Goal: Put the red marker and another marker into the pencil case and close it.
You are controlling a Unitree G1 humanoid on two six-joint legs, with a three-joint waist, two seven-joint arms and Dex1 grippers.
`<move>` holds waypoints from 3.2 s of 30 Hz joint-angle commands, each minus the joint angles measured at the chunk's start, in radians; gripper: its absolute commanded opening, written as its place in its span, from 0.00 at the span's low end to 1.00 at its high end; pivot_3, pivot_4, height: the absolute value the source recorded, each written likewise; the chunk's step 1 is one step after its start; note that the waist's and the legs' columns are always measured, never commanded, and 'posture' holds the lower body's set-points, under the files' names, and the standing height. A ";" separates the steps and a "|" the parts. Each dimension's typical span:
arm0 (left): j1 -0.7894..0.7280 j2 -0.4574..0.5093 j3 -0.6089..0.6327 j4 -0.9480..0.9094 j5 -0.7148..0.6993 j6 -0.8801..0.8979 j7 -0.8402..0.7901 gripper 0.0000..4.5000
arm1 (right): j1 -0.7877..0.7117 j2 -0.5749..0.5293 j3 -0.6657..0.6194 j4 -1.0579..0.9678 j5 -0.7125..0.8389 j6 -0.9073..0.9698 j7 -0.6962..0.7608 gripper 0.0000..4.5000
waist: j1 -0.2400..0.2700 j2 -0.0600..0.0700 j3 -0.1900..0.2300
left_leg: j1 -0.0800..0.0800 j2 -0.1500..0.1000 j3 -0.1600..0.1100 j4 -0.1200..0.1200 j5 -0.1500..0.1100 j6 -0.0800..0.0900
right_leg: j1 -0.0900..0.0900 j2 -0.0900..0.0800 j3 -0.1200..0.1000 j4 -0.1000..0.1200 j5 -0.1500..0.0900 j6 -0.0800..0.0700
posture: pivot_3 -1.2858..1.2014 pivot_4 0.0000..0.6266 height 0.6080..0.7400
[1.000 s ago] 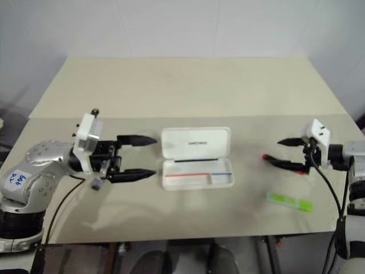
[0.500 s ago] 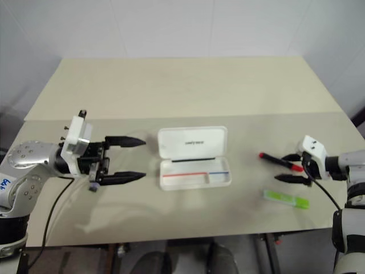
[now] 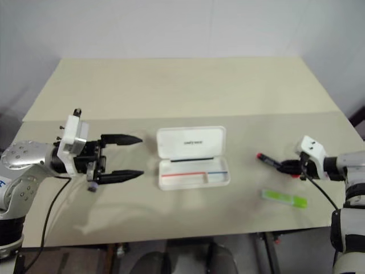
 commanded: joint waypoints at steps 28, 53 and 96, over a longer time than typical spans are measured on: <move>0.167 -0.052 0.026 -0.020 0.060 -0.139 0.080 1.00 | 0.181 0.179 0.208 -1.088 0.379 0.432 0.100 0.13 | 0.010 0.002 0.001 | -0.001 0.002 -0.002 0.000 0.000 -0.002 | -0.001 0.002 0.000 0.001 0.000 -0.001 | 0.52 0.24 1.00; 0.214 -0.076 0.033 -0.076 0.053 -0.149 0.164 1.00 | -0.019 0.398 0.280 -0.729 0.107 0.046 0.015 0.13 | 0.004 0.001 0.001 | -0.001 0.002 -0.002 -0.001 0.000 -0.002 | -0.003 0.003 0.000 0.003 -0.001 -0.002 | 0.52 0.24 1.00; 0.166 -0.246 -0.220 -0.132 0.100 -0.176 0.177 1.00 | 0.647 -0.115 -0.336 -1.312 0.446 0.602 -0.069 0.99 | 0.035 0.000 0.001 | 0.000 0.002 -0.001 -0.001 -0.002 0.000 | -0.001 0.002 0.000 0.000 -0.001 -0.002 | 0.52 0.24 1.00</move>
